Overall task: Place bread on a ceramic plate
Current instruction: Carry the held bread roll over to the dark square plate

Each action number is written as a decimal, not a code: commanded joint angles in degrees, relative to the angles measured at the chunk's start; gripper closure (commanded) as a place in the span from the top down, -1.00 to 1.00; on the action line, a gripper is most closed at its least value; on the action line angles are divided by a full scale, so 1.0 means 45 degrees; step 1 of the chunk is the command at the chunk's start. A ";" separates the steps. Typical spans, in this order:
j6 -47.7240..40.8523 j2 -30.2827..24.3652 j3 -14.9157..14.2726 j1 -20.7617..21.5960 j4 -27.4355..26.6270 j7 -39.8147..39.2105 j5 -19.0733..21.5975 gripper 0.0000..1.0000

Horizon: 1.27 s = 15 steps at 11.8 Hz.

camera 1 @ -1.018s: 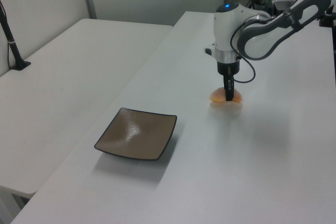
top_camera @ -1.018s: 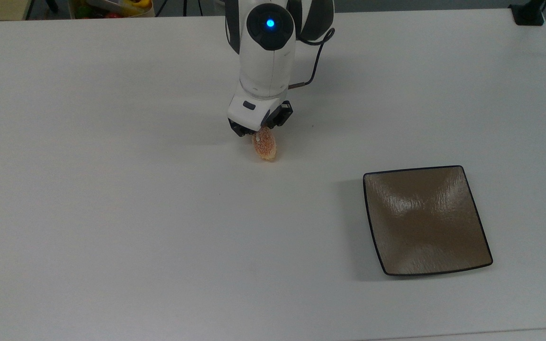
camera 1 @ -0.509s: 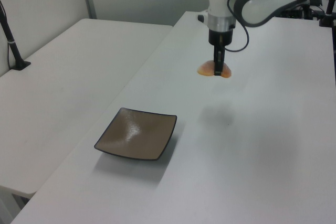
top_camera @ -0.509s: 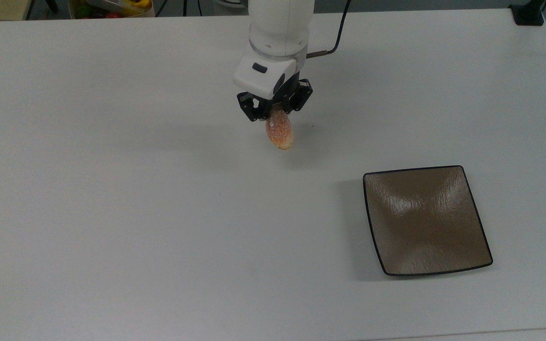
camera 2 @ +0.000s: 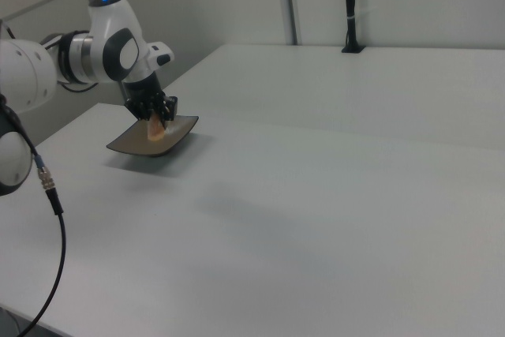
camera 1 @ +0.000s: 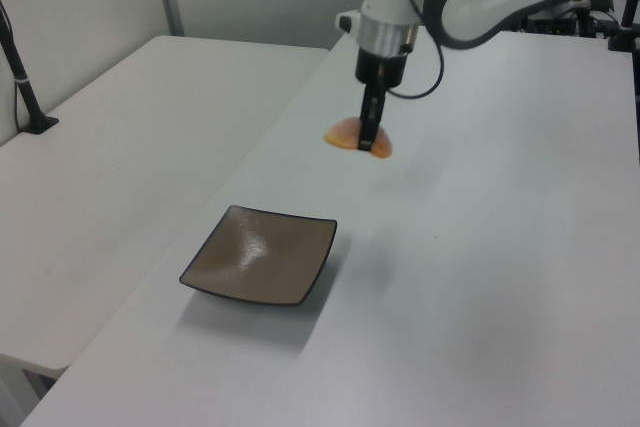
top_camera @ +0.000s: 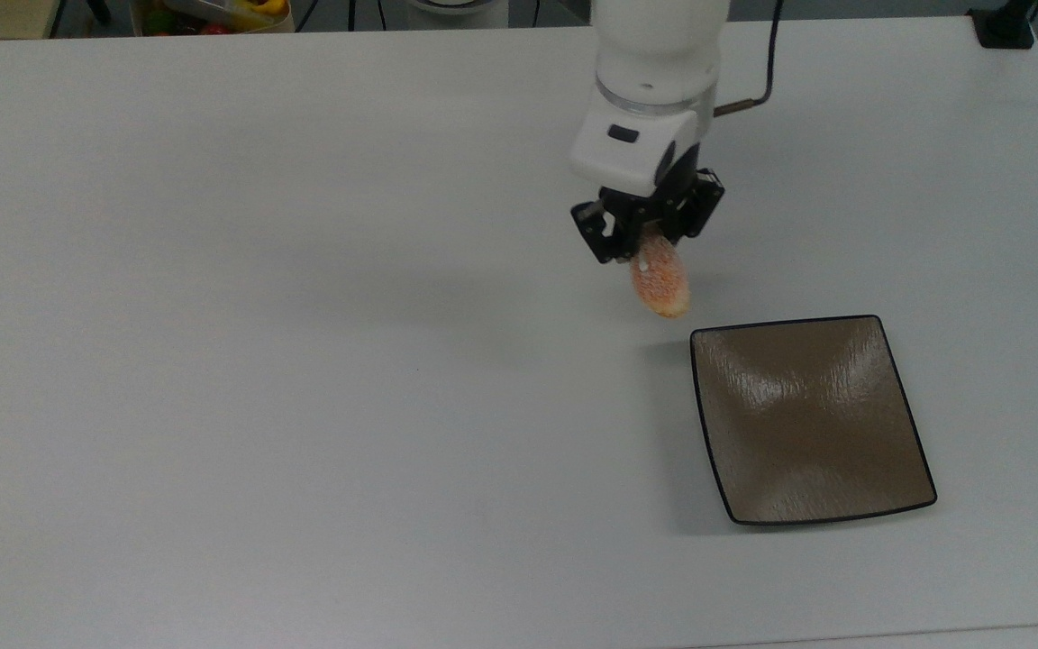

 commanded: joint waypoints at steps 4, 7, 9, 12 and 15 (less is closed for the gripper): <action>0.3418 0.2920 0.0097 0.1505 0.2002 0.2513 -0.0963 -0.64; 0.4462 0.4481 0.0039 0.1935 0.3284 0.3375 -0.1940 -0.62; 0.5276 0.4857 0.0000 0.1956 0.3662 0.3746 -0.2001 -0.59; 0.6044 0.5346 -0.0040 0.1976 0.3604 0.3768 -0.2098 -0.19; 0.6025 0.5347 -0.0040 0.1976 0.3526 0.3787 -0.2236 0.47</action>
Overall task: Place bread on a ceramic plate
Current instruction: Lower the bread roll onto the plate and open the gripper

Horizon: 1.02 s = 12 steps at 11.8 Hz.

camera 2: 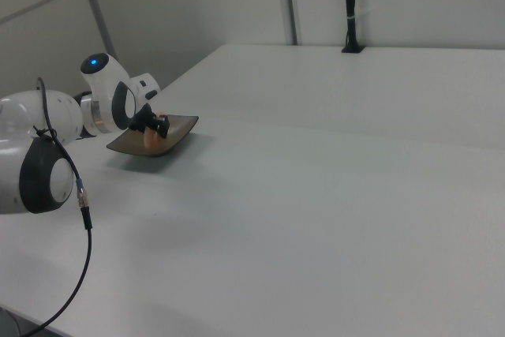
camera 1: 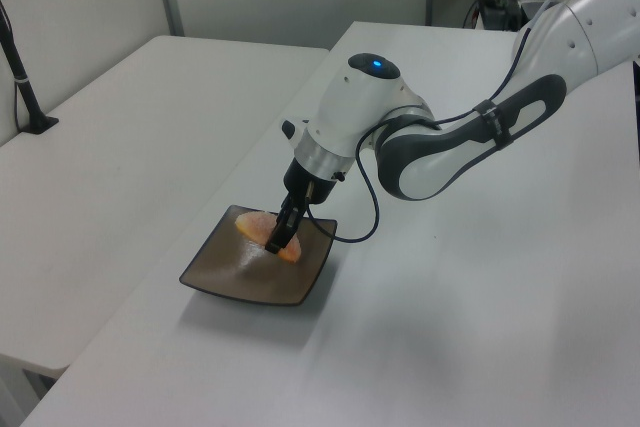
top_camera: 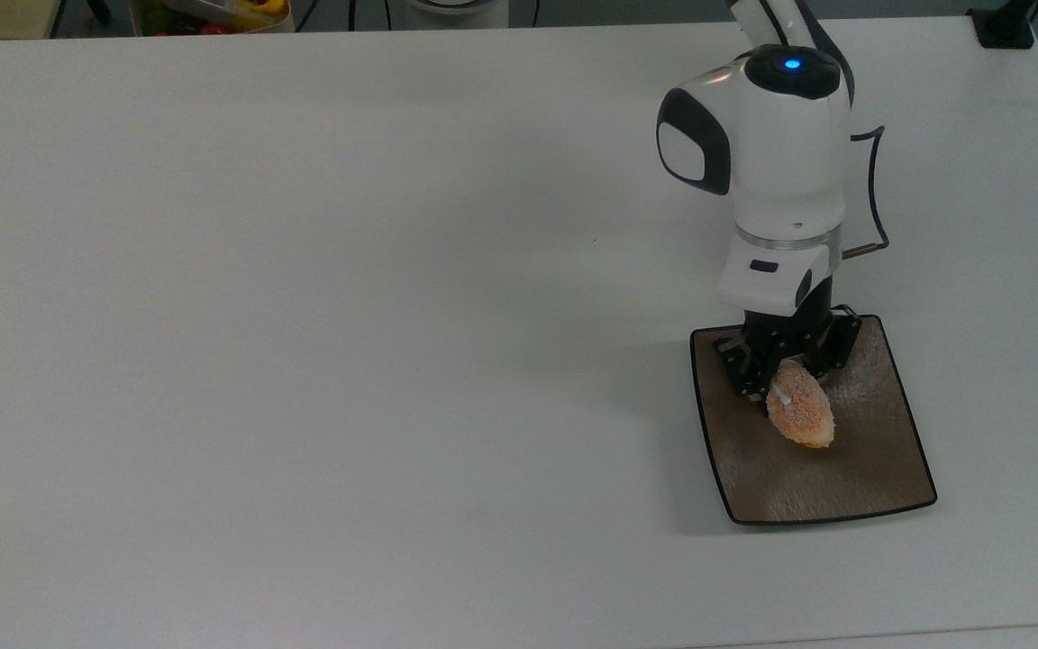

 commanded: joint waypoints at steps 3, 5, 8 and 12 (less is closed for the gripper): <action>0.0160 0.0139 -0.0169 0.0141 0.0154 0.0596 -0.0544 1.00; 0.0102 0.0023 -0.0169 0.0179 0.0017 0.0616 -0.0722 1.00; -0.0073 -0.1066 -0.0150 0.0004 -0.0839 0.0616 -0.0741 1.00; -0.2490 -0.3720 -0.0091 -0.0619 -0.1717 0.0635 -0.0487 1.00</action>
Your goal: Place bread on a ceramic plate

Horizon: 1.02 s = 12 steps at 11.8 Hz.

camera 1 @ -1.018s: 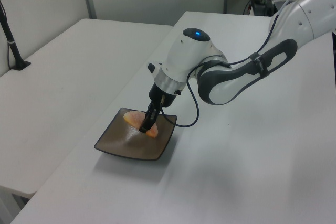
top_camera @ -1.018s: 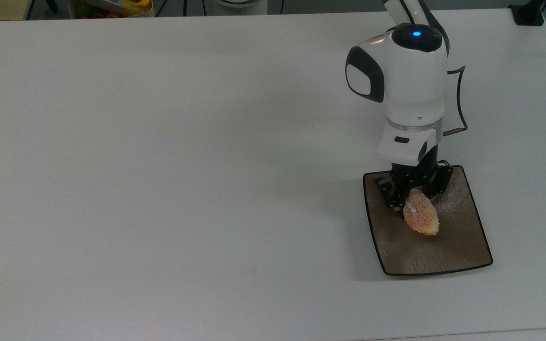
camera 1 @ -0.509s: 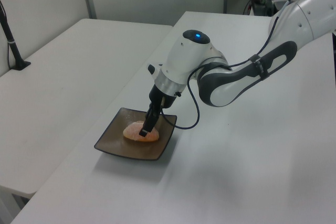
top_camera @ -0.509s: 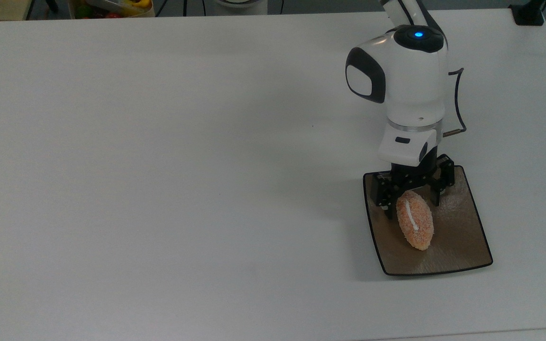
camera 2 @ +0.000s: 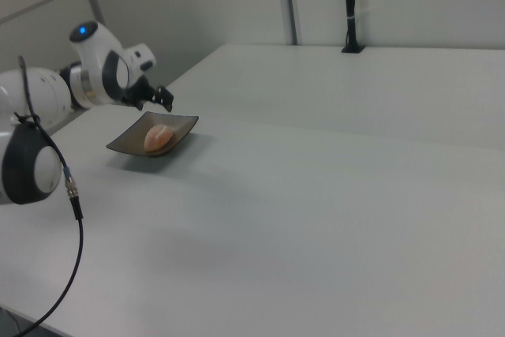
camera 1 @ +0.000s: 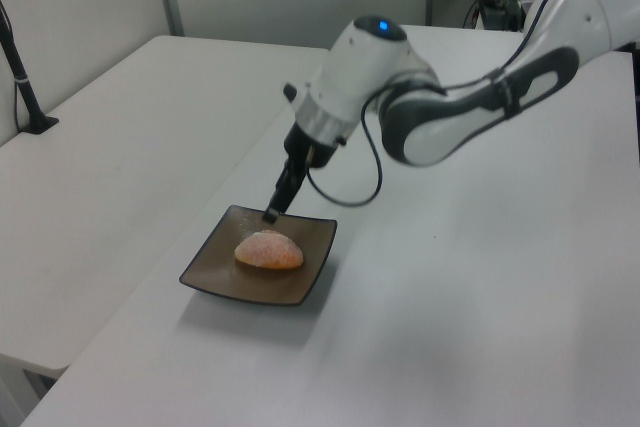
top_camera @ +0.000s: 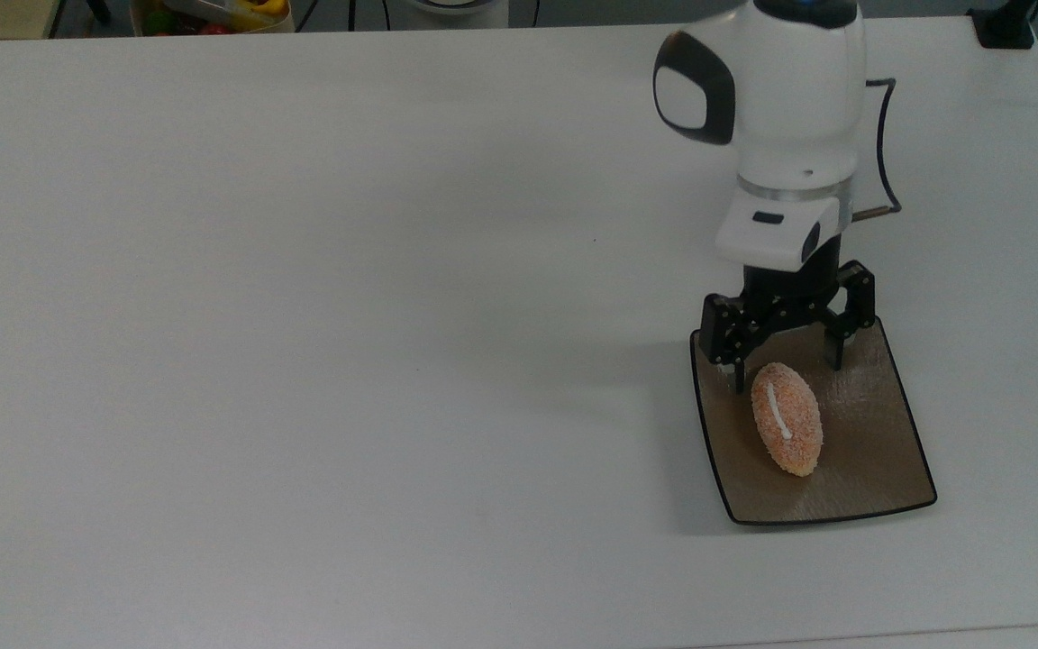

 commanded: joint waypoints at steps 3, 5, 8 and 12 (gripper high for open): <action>-0.3989 -0.4959 -0.0030 -0.0879 -0.3012 0.0348 -0.0026 1.00; -0.5961 -0.6757 -0.0030 -0.1288 -0.3951 0.0387 0.0536 1.00; -0.9322 -0.8517 -0.0050 -0.2031 -0.4636 0.0387 0.1301 1.00; -1.0894 -1.0394 -0.0069 -0.3456 -0.6177 0.0232 0.2237 1.00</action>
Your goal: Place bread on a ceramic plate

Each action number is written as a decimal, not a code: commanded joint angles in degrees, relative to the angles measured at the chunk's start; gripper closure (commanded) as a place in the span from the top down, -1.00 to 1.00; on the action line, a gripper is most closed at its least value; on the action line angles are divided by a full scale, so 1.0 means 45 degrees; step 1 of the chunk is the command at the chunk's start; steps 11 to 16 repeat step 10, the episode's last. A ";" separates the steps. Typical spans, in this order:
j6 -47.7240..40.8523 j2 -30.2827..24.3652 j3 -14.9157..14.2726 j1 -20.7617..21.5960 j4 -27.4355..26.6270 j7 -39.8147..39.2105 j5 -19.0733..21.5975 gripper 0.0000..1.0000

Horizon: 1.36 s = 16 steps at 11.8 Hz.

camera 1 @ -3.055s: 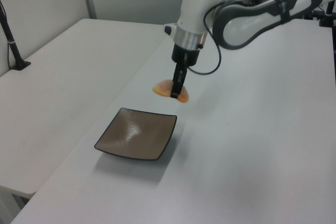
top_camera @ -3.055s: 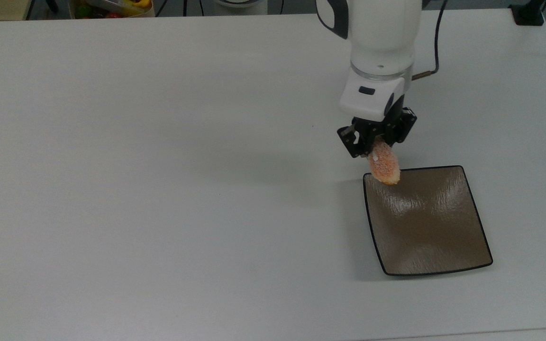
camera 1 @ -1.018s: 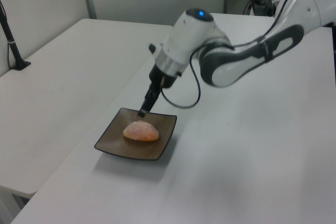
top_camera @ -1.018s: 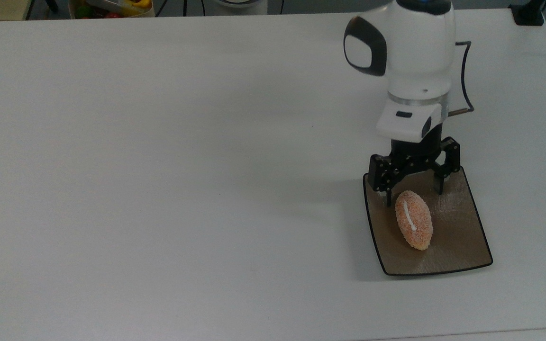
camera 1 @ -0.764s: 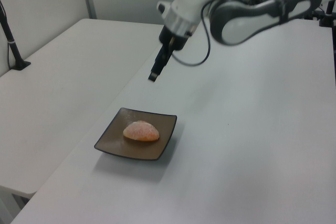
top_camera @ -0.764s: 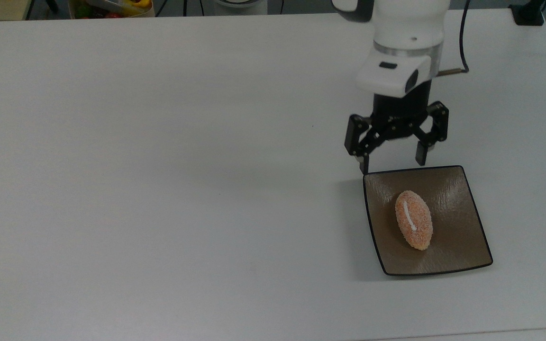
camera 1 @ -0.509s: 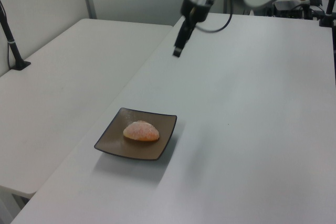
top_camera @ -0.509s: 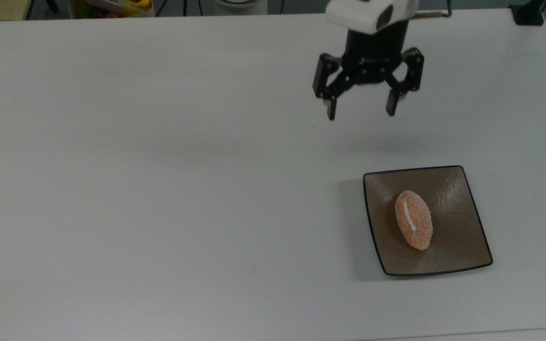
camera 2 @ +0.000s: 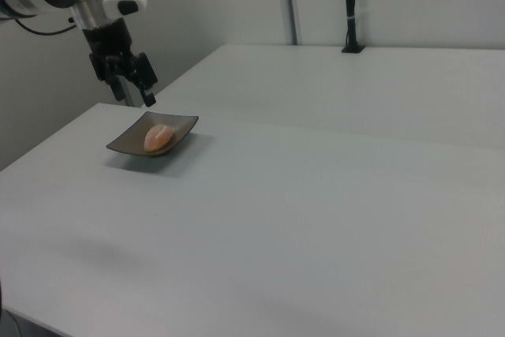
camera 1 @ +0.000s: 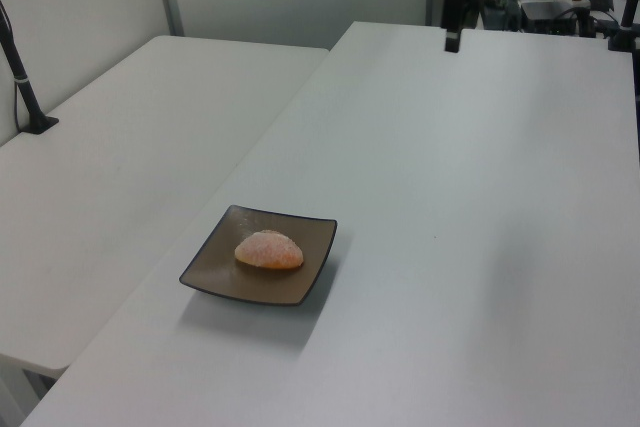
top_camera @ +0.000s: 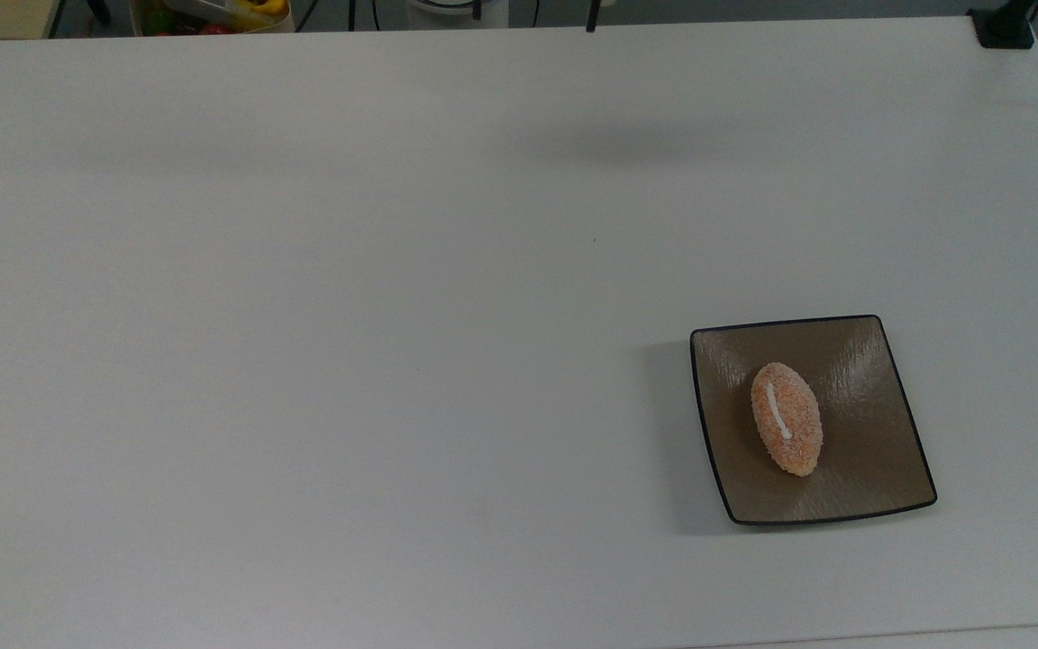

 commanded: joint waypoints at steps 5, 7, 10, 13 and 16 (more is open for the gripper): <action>0.1657 -0.1625 -0.0119 -0.1492 -0.2526 -0.3426 0.1367 1.00; 0.1837 -0.1587 -0.0471 -0.1377 -0.2586 -0.4355 0.1602 1.00; 0.1818 -0.1547 -0.0472 -0.1318 -0.2567 -0.4435 0.1604 1.00; 0.1818 -0.1547 -0.0472 -0.1318 -0.2567 -0.4435 0.1604 1.00; 0.1818 -0.1547 -0.0472 -0.1318 -0.2567 -0.4435 0.1604 1.00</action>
